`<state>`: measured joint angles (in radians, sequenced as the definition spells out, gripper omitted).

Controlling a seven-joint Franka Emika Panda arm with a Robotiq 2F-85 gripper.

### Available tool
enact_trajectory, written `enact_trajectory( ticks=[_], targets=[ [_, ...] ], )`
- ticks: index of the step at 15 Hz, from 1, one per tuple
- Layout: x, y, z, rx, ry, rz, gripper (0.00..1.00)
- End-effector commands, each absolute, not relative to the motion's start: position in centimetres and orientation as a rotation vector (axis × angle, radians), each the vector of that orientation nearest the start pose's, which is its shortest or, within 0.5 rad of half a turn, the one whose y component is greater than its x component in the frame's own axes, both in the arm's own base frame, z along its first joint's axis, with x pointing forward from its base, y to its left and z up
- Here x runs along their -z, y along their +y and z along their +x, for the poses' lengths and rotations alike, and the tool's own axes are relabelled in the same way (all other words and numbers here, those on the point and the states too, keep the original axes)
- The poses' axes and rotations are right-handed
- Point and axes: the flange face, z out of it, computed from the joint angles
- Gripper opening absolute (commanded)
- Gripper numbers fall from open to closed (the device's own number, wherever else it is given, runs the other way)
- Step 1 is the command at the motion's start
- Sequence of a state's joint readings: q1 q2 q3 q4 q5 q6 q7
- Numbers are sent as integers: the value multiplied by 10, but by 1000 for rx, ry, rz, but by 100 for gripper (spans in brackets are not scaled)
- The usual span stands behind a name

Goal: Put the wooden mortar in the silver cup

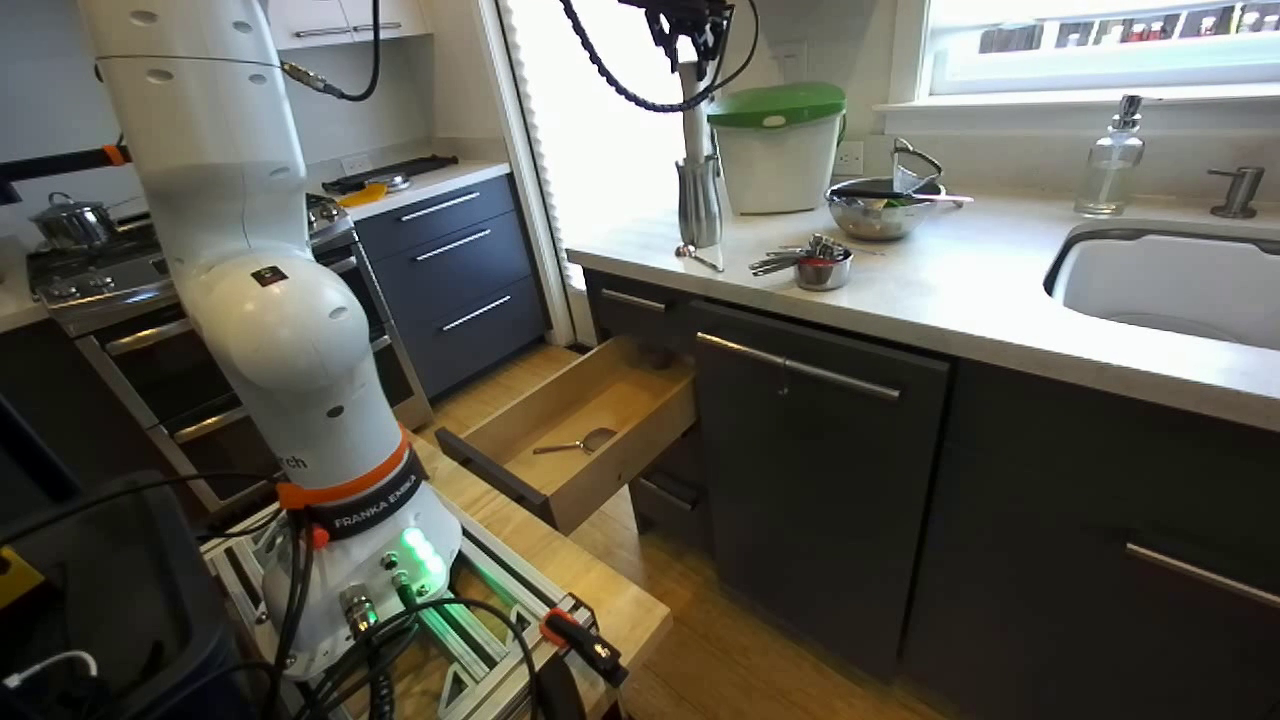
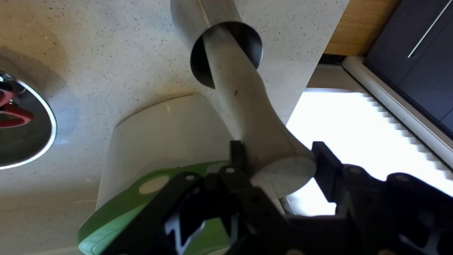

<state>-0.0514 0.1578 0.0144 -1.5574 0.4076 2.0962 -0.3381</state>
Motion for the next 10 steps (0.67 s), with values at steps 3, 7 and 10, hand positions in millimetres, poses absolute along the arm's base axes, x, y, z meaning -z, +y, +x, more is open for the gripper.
enact_trajectory(
  ticks=[3,7,10],
  targets=[
    [-585,-4,640,600,-220,-2774,26],
    [-576,-6,643,594,-221,-2777,26],
    [-571,-7,645,586,-225,-2779,26]
  ],
)
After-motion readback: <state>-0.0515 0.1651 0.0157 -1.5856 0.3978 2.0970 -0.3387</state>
